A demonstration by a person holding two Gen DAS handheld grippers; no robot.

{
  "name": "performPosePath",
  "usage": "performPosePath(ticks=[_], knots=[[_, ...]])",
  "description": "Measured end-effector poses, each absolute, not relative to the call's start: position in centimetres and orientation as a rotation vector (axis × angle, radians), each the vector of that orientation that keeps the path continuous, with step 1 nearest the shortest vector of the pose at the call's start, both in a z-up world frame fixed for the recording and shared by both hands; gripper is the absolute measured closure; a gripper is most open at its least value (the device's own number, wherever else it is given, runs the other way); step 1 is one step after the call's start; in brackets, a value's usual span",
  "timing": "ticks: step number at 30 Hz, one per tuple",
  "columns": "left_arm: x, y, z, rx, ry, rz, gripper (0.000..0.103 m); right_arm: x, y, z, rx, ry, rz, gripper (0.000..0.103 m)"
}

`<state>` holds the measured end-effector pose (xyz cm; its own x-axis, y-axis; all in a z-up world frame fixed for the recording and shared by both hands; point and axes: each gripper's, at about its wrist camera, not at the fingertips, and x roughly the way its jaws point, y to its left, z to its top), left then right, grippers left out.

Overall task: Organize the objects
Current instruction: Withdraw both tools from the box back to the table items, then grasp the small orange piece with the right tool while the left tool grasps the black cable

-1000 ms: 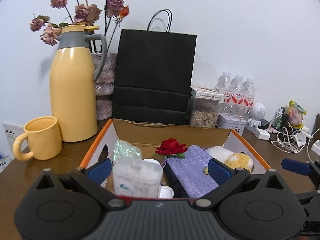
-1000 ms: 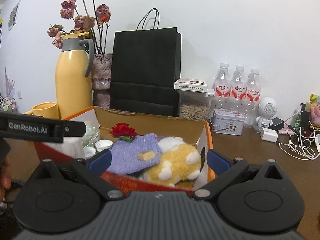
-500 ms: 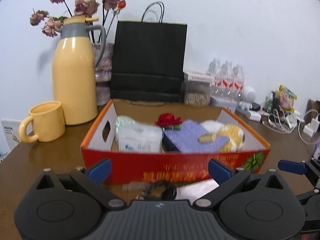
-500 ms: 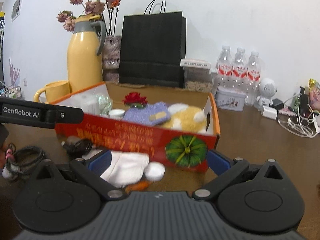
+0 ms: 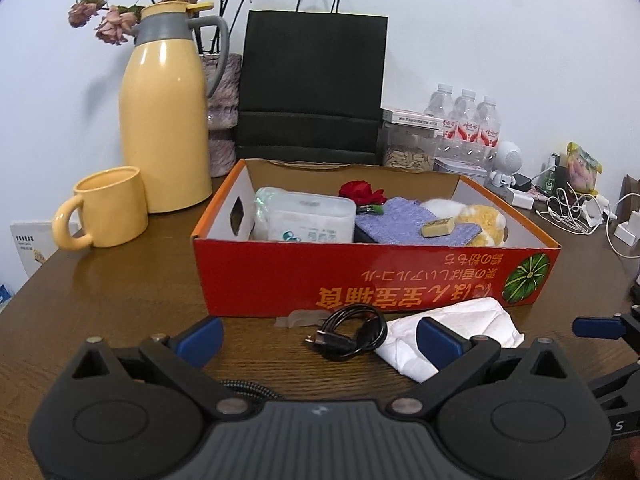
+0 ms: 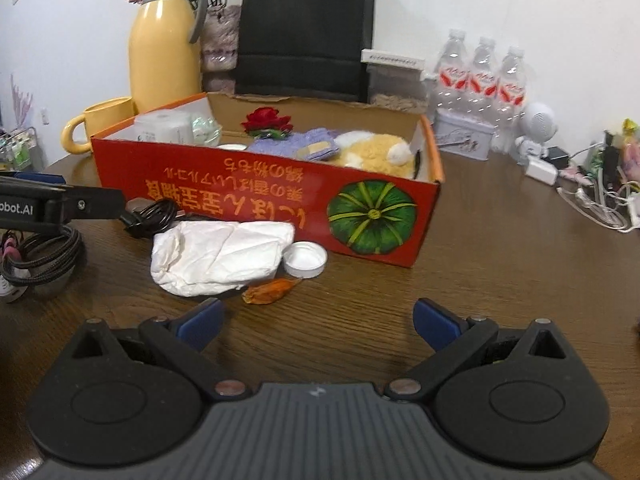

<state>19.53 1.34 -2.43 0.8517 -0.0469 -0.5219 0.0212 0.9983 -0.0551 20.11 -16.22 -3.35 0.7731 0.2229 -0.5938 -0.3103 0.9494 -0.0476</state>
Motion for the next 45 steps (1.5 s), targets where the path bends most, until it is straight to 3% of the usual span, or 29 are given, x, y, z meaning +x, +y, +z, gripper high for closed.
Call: performPosePath(ticks=[4, 6, 14, 16, 18, 24, 29, 45], knots=[[19.6, 1.5, -2.5, -0.058, 0.562, -0.035, 0.000, 21.3, -15.9, -3.7, -0.174, 0.651, 0.344, 0.010], [19.7, 1.6, -2.5, -0.060, 0.568, -0.037, 0.000, 21.9, -16.0, -3.6, -0.171, 0.652, 0.369, 0.019], [19.9, 1.6, -2.6, -0.063, 0.576, -0.045, 0.000, 23.4, -16.8, -3.6, -0.143, 0.651, 0.485, 0.036], [19.9, 1.6, -2.6, -0.062, 0.581, -0.045, 0.000, 23.4, -17.0, -3.6, -0.142, 0.648, 0.488, 0.045], [20.0, 1.6, -2.7, -0.064, 0.585, -0.047, 0.000, 23.3, -17.2, -3.5, -0.134, 0.641, 0.489, 0.069], [20.1, 1.6, -2.8, -0.063, 0.592, -0.046, 0.000, 22.7, -17.4, -3.4, -0.128, 0.636, 0.482, 0.086], [20.2, 1.5, -2.9, -0.056, 0.598, -0.046, 0.000, 22.1, -17.7, -3.3, -0.115, 0.621, 0.452, 0.092], [22.7, 0.5, -3.9, -0.064, 0.653, 0.009, 0.000, 20.0, -18.6, -1.8, -0.054, 0.493, 0.305, 0.092]])
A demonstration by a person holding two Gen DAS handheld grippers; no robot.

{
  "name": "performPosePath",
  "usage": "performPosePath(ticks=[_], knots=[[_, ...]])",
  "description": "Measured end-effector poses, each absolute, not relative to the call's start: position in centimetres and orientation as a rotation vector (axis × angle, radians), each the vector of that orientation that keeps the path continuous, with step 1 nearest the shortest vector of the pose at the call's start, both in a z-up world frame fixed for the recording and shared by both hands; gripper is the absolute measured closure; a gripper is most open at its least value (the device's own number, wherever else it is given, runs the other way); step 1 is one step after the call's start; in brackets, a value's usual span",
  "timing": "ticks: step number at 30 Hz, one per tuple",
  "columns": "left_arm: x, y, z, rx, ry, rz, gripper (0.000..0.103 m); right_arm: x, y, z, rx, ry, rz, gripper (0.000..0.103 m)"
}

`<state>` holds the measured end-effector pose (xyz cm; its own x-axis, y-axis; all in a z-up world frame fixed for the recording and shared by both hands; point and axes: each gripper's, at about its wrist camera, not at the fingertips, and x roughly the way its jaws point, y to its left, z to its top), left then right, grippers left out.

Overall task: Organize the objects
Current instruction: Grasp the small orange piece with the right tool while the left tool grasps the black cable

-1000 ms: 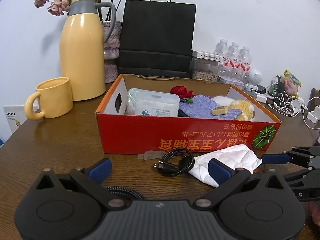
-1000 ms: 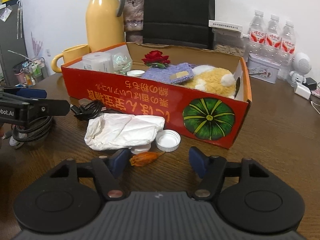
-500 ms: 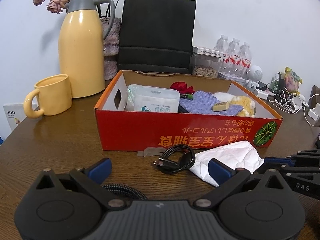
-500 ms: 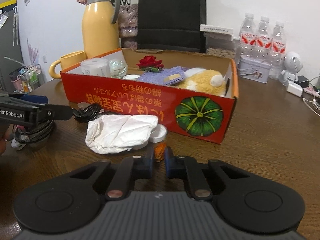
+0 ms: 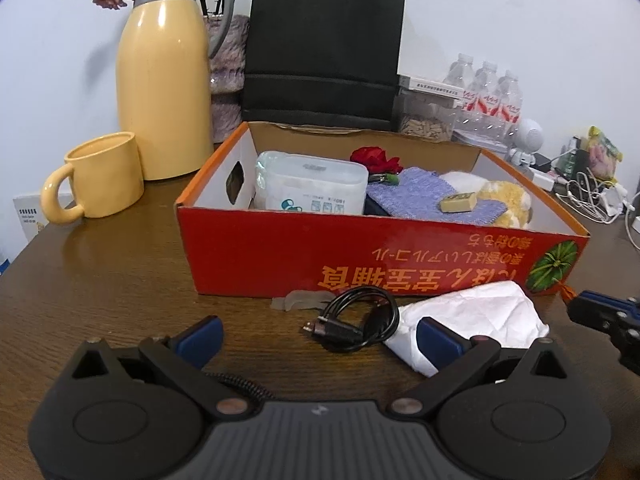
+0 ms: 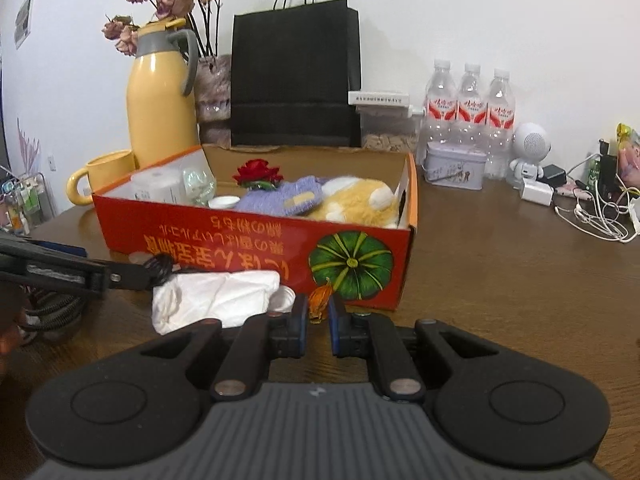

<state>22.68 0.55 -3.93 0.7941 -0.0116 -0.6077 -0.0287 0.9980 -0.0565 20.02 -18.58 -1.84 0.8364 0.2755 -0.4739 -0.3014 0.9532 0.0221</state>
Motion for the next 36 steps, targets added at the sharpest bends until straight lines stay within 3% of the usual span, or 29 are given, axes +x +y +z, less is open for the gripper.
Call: performPosePath(ticks=[3, 7, 9, 10, 11, 36], knots=[[23.8, 0.0, -4.1, -0.064, 0.666, 0.049, 0.000, 19.8, -18.3, -1.7, -0.057, 0.485, 0.318, 0.092], [25.0, -0.6, -4.6, -0.051, 0.699, 0.083, 0.010, 19.6, -18.0, -1.6, -0.061, 0.473, 0.328, 0.092], [25.1, -0.4, -4.6, -0.084, 0.703, 0.070, 0.025, 19.5, -18.0, -1.5, -0.058, 0.470, 0.330, 0.092], [24.9, -0.4, -4.5, -0.094, 0.694, 0.056, 0.040, 19.5, -18.1, -1.5, -0.057, 0.469, 0.330, 0.092], [24.8, -0.4, -4.4, -0.099, 0.689, 0.042, 0.063, 19.5, -18.1, -1.5, -0.056, 0.468, 0.330, 0.092], [20.6, -2.1, -2.1, -0.038, 0.549, -0.044, 0.064, 18.9, -18.3, -1.0, -0.050, 0.422, 0.328, 0.092]])
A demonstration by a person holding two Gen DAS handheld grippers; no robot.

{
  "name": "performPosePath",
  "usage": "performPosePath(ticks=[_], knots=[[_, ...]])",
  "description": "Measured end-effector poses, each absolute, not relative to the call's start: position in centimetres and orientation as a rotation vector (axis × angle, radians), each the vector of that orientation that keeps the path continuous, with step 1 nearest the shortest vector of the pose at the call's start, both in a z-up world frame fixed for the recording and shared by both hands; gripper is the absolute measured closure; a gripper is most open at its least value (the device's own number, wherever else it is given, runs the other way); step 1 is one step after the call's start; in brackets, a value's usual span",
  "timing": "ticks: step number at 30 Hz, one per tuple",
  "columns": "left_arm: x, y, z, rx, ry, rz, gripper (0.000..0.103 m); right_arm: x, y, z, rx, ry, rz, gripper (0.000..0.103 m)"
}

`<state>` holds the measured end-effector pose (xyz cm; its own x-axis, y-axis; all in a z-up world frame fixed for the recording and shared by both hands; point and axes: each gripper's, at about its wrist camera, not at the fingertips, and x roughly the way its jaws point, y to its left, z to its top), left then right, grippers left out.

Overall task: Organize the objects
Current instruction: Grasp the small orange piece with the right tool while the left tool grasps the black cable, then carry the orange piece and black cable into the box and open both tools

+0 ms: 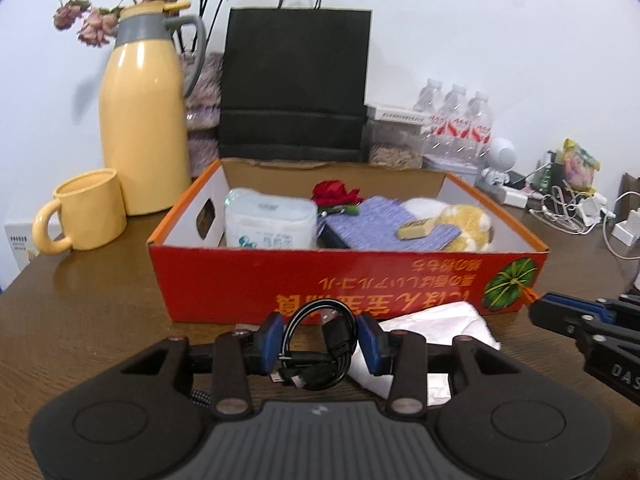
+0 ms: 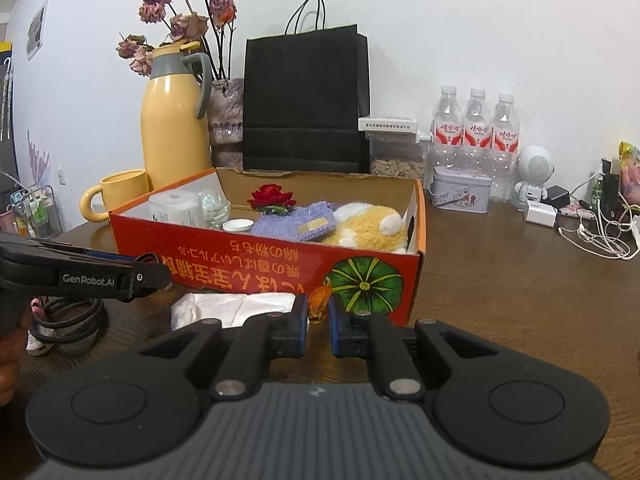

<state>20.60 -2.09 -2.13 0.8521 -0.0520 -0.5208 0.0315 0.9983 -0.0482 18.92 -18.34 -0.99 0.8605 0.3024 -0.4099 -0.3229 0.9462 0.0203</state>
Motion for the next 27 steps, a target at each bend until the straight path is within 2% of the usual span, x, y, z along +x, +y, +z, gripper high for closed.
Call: performPosePath(ticks=[12, 27], knots=[[19.4, -3.0, -0.1, -0.028, 0.498, -0.090, 0.064, 18.6, -18.4, 0.2, -0.034, 0.379, 0.331, 0.092], [24.0, -4.9, 4.5, -0.023, 0.422, -0.079, 0.064, 22.4, -15.2, 4.1, -0.099, 0.308, 0.371, 0.092]])
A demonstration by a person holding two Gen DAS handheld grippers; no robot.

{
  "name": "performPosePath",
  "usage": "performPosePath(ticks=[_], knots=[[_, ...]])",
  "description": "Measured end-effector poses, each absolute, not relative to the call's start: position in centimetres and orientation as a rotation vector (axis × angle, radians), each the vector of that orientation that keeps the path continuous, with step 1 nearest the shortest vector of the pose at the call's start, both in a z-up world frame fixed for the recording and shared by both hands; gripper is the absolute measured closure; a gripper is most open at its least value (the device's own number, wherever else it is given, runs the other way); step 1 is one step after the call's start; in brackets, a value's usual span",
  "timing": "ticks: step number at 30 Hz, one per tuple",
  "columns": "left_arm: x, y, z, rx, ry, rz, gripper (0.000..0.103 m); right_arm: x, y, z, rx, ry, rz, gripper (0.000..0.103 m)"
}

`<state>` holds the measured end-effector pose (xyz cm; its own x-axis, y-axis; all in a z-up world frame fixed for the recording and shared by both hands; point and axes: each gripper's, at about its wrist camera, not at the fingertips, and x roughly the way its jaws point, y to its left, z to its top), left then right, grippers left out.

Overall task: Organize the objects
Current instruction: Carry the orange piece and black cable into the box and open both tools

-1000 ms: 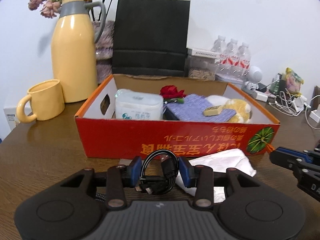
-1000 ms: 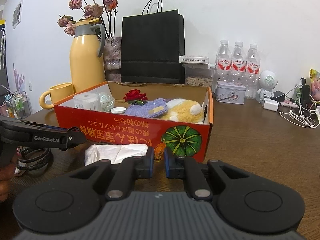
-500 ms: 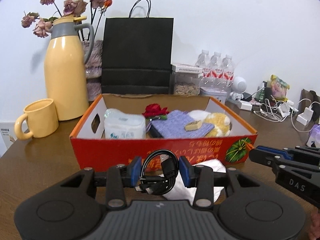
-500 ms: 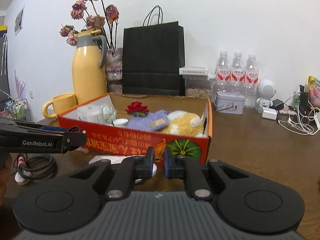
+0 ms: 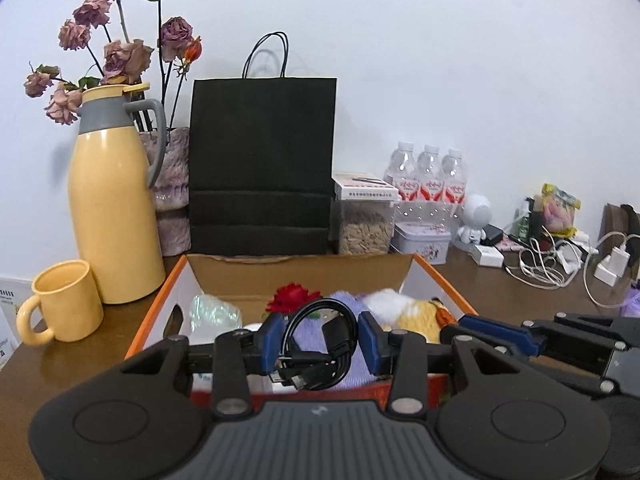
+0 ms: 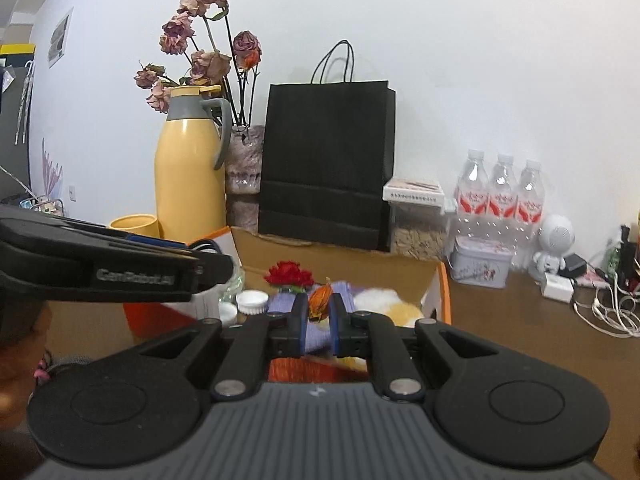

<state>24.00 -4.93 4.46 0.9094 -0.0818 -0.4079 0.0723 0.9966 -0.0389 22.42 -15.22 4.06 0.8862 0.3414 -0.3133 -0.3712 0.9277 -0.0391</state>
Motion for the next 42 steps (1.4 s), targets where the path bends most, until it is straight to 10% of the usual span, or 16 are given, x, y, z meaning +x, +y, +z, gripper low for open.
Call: performPosePath(ticks=[21, 23, 25, 26, 27, 30, 42], knots=[[32.3, -3.6, 2.9, -0.053, 0.480, -0.003, 0.063, 30.3, -14.3, 2.4, -0.054, 0.351, 0.356, 0.091], [32.6, -3.4, 2.5, -0.057, 0.487, 0.014, 0.048, 30.7, -14.5, 2.0, -0.050, 0.367, 0.349, 0.090], [32.7, -3.3, 2.3, -0.058, 0.484, 0.029, 0.014, 31.0, -14.8, 1.6, -0.047, 0.391, 0.336, 0.077], [32.5, -3.2, 2.3, -0.064, 0.468, 0.037, 0.004, 31.2, -14.9, 1.4, -0.044, 0.401, 0.327, 0.054], [32.3, -3.1, 2.4, -0.069, 0.445, 0.040, 0.004, 31.2, -15.1, 1.3, -0.036, 0.405, 0.317, 0.030], [32.0, -3.1, 2.7, -0.067, 0.421, 0.042, 0.001, 30.9, -15.4, 1.4, -0.036, 0.384, 0.290, 0.008], [31.8, -3.1, 2.1, -0.083, 0.445, 0.049, 0.000, 30.7, -15.0, 1.4, -0.066, 0.383, 0.276, 0.000]])
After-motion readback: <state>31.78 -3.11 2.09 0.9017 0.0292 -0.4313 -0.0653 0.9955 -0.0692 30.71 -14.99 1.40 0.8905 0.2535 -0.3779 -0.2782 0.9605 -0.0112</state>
